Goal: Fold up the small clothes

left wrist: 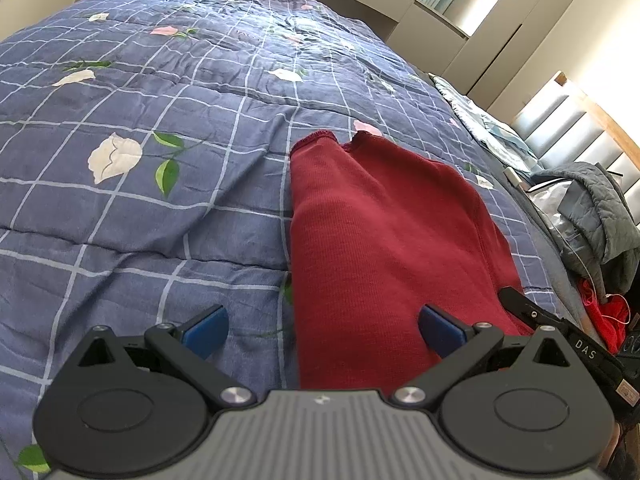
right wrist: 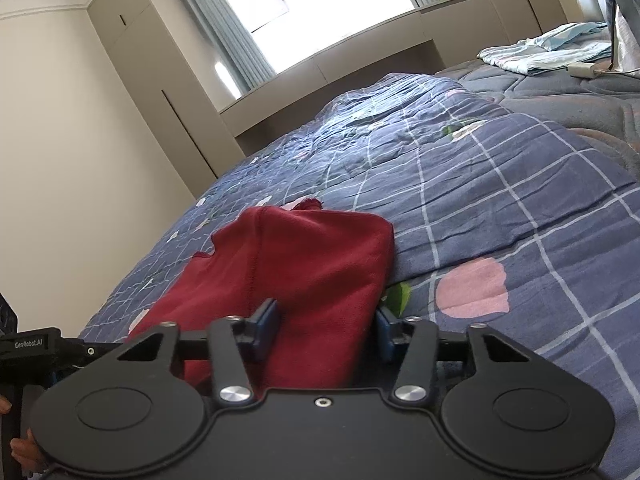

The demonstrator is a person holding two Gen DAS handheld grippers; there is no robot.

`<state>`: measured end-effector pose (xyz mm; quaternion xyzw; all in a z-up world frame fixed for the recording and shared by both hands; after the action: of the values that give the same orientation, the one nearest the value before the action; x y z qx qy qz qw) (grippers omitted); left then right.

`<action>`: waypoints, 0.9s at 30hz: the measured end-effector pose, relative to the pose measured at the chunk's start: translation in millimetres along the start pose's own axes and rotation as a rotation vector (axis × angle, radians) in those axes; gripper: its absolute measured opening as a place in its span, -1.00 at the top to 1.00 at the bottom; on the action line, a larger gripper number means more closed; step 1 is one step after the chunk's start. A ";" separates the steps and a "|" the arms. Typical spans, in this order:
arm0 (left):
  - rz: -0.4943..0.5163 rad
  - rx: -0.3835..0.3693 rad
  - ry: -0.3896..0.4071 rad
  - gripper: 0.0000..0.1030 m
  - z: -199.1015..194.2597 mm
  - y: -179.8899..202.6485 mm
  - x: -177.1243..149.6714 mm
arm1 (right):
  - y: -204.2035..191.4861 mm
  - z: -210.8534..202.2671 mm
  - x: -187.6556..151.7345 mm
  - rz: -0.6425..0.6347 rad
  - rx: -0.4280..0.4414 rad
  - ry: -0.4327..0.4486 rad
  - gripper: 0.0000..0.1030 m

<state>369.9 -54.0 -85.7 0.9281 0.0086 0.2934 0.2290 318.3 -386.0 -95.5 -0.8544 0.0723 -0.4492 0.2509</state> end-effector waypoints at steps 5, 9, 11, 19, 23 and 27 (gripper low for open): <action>-0.023 0.016 -0.013 -1.00 0.1 1.3 1.1 | -1.6 -0.6 -1.0 -0.012 -0.007 0.010 0.31; -0.014 -0.007 -0.022 -0.53 -4.7 9.6 4.2 | -4.3 -1.9 -1.4 -0.033 -0.017 0.023 0.58; -0.021 -0.024 -0.034 -0.24 -7.2 15.4 6.6 | -8.8 -3.0 -1.6 -0.059 -0.031 0.028 0.65; 0.106 0.070 -0.012 0.35 -24.8 45.9 14.2 | -40.0 -16.3 5.4 -0.157 -0.093 0.070 0.73; 0.146 0.080 0.036 0.38 -45.5 51.3 21.4 | -65.6 -23.7 15.4 -0.209 -0.081 0.102 0.75; 0.163 0.118 0.102 0.38 -73.5 39.2 35.3 | -96.2 -18.9 25.1 -0.259 -0.035 0.115 0.75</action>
<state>354.1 -53.0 3.5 0.9214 -0.0379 0.3571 0.1486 308.0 -318.6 -20.7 -0.8336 -0.0163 -0.5248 0.1712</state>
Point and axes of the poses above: each gripper's, at about its wrist camera, not at the fingertips, and z roughly the way its jaws point, y to its right, x to its top, the point moved 2 cm from there along z, roughly the way its jaws point, and after that the axes turned 1 degree about -x, right-handed, at the moved point
